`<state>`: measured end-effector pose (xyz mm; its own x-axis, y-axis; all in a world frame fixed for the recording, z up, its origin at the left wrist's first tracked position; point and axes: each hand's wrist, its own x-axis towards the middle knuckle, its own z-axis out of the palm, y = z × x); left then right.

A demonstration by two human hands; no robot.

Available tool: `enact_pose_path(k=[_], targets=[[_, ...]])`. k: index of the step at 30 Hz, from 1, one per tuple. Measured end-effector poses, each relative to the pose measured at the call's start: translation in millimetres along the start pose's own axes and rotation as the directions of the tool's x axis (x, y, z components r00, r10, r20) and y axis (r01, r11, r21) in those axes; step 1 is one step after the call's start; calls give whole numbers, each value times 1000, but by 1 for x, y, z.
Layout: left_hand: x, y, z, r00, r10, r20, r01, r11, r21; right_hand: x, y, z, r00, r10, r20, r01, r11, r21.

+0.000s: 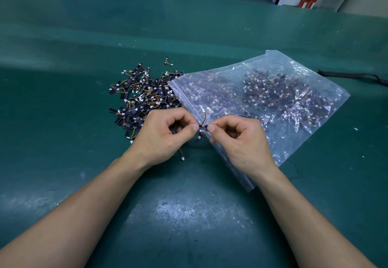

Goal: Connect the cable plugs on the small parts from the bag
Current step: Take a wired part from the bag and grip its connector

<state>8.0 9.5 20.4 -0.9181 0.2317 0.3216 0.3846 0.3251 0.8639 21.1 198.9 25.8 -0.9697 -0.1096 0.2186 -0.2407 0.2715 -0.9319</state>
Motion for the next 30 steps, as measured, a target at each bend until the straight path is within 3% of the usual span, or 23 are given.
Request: enact_pose_path(k=[30], targets=[[0,-2,0,1000,10,11,-10,1000,8,0,-2,-1,1000,19,-4,-19,1000,-13]])
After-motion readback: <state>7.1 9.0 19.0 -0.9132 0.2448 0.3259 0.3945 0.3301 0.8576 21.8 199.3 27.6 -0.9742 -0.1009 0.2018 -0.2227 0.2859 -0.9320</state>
